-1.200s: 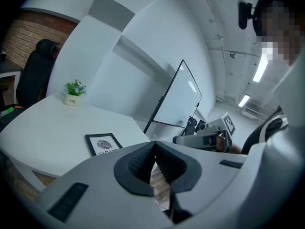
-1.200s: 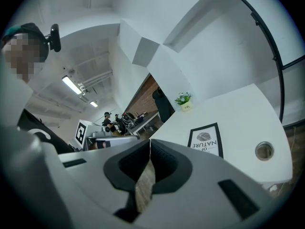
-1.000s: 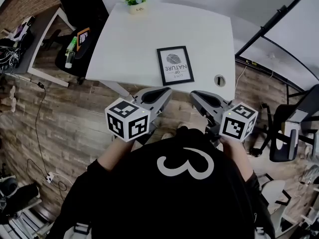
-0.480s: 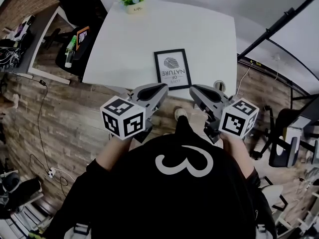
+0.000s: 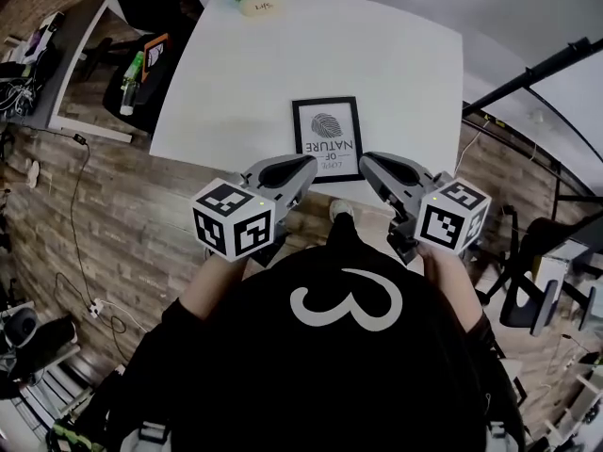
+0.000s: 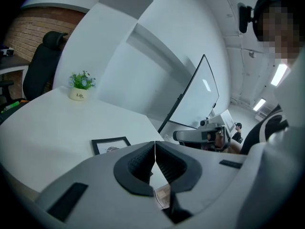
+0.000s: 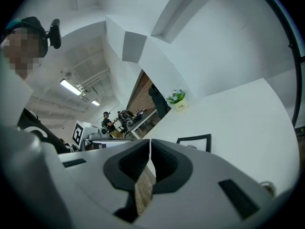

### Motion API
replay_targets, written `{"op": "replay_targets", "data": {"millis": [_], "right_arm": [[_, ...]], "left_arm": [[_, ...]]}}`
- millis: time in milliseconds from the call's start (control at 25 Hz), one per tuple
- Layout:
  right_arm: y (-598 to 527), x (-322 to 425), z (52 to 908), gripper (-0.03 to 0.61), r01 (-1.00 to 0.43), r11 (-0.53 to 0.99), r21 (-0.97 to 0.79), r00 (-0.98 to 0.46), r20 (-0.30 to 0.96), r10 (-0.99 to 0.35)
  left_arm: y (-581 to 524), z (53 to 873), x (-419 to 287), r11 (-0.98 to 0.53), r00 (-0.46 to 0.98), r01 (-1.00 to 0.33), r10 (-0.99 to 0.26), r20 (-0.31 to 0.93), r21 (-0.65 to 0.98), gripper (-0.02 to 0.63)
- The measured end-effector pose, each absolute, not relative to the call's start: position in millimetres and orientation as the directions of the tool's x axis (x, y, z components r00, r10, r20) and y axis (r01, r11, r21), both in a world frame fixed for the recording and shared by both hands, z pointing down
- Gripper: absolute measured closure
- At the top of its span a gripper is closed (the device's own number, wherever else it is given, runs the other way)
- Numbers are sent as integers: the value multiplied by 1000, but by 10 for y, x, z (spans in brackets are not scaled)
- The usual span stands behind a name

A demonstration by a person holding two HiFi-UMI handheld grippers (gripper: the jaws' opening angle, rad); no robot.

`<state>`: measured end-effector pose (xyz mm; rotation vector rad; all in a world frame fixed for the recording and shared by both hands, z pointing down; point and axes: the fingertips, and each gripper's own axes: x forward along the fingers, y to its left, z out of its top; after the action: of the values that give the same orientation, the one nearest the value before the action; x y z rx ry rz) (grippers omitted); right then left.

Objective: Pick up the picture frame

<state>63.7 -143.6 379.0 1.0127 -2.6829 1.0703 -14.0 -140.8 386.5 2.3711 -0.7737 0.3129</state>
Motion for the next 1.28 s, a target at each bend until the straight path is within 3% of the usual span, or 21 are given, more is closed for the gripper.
{"op": "replay_targets", "data": {"millis": [720, 800, 880, 960, 1120, 1280], "right_arm": [[-1982, 653, 4320, 549, -619, 497, -609, -781, 405, -476], [-2000, 660, 4370, 527, -618, 494, -612, -782, 417, -462], [-2030, 663, 4406, 447, -618, 491, -614, -783, 429, -450], [-2078, 674, 4437, 442, -625, 489, -609, -778, 439, -448], [-2139, 724, 4552, 437, -639, 471, -607, -767, 463, -444], [-2165, 778, 4725, 434, -656, 446, -609, -754, 495, -432]], "left_arm": [[-1859, 4332, -350, -551, 777, -629, -433, 456, 548, 595], [-1882, 4382, -360, -545, 774, -633, -429, 466, 550, 595], [-1914, 4434, -369, -540, 771, -636, -424, 475, 551, 594], [-1949, 4496, -381, -535, 766, -643, -419, 488, 549, 585], [-1970, 4634, -375, -515, 759, -649, -392, 519, 560, 508], [-2038, 4781, -442, -466, 730, -683, -407, 549, 562, 506]]}}
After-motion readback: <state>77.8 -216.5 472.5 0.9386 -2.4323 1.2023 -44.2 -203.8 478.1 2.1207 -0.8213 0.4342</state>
